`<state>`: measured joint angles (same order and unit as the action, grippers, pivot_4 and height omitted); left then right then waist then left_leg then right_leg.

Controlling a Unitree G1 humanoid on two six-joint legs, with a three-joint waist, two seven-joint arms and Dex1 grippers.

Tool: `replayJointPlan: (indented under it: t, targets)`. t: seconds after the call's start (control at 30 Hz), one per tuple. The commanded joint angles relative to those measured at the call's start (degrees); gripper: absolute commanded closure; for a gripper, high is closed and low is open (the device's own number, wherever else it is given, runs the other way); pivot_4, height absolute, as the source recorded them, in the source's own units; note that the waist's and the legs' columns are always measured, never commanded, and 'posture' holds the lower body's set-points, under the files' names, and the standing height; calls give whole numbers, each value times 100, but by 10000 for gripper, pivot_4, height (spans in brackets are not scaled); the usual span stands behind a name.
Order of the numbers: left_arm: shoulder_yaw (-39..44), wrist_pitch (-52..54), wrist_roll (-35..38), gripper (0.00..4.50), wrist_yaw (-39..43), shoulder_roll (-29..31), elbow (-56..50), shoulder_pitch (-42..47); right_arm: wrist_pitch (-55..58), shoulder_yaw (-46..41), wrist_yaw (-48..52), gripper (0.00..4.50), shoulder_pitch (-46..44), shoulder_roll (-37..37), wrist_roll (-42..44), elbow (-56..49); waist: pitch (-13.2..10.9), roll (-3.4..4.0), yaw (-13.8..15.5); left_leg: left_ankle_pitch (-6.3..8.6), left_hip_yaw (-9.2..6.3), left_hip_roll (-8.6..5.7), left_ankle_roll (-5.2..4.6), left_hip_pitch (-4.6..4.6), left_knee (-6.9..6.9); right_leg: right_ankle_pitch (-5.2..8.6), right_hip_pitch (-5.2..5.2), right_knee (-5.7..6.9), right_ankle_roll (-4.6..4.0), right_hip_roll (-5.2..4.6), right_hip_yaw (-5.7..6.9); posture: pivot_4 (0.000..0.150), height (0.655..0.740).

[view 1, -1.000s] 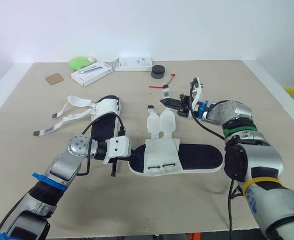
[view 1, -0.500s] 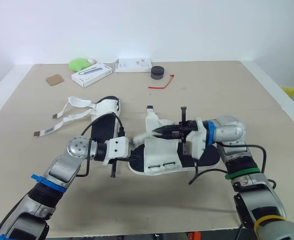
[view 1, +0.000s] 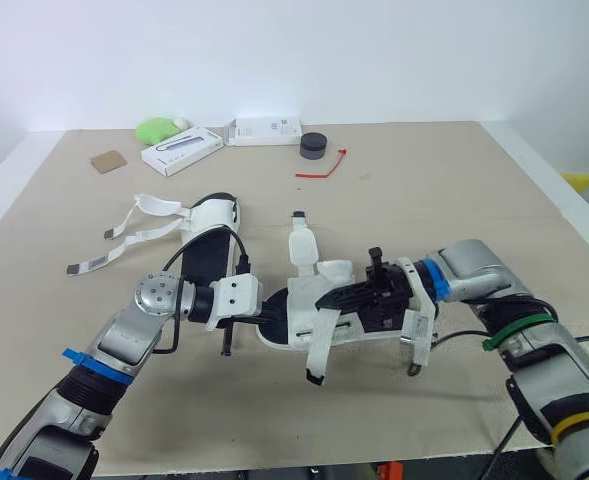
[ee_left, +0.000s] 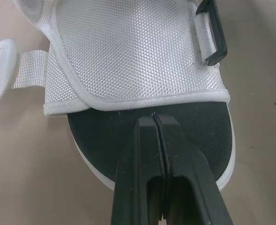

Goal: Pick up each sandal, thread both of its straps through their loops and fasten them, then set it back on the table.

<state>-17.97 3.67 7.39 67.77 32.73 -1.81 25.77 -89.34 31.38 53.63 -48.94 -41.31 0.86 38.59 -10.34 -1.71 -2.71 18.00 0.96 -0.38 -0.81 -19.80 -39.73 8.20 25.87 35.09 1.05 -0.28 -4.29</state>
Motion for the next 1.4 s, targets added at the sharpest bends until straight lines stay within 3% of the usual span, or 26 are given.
replayJointPlan:
  t: [0.03,0.13,0.2,0.27,0.4,0.73,0.83,1.03,1.13,1.4]
  targets:
    - [-14,0,-5,45000,36,20,-36,24,455,342,-148,29968,-169,-254,625,-277,0,0,0,0,1,0,0,1,0,0,0,0,0,1,-1,1500,7400]
    - [-16,24,2,45000,48,30,-69,1,1282,544,174,17327,-54,-526,1462,-796,0,0,1,0,4,2,-1,3,0,0,-1,0,1,3,-4,1500,7400]
    - [-12,46,11,45000,55,38,-86,-4,1573,533,376,12328,54,-729,1797,-1093,0,0,4,0,3,2,-1,2,0,0,0,0,2,2,-5,1500,7400]
    - [1,55,22,45000,67,52,-90,-3,1922,431,625,1029,232,-911,2139,-1390,0,-1,9,2,1,3,-5,1,0,2,-1,0,4,2,-3,1500,7400]
    - [24,81,42,45000,91,78,-78,27,3021,-48,903,375,833,-1317,2968,-2103,1,-1,14,4,3,4,-8,1,0,3,-1,-2,6,1,-3,1500,7400]
    - [19,102,73,45000,168,93,-19,86,8565,-1376,502,375,3486,-3124,5742,-5435,1,-3,29,4,8,6,-10,-27,-1,29,-8,5,42,1,-9,1500,7400]
    - [1,111,66,45000,194,74,-2,112,9425,-1558,604,375,4351,-3532,5615,-6003,6,-13,32,4,-1,7,-10,-27,-3,36,-11,6,50,4,1,1500,7400]
    - [-9,92,62,45000,227,67,45,141,10722,-2059,567,375,4690,-3390,5700,-6232,6,-14,21,4,11,7,-9,-25,-21,26,-11,6,61,9,-2,1500,7400]
    - [-14,94,58,45000,226,52,48,142,11847,-2305,506,375,4773,-3411,6447,-6392,6,-16,26,3,8,7,-9,-29,-26,25,-14,6,63,11,-1,1500,7400]
    - [-34,121,48,45000,205,-12,25,152,13866,-2519,-415,375,4138,-2583,7928,-6385,4,-26,26,4,4,6,-9,-39,-31,23,-13,2,67,10,-2,1500,7400]
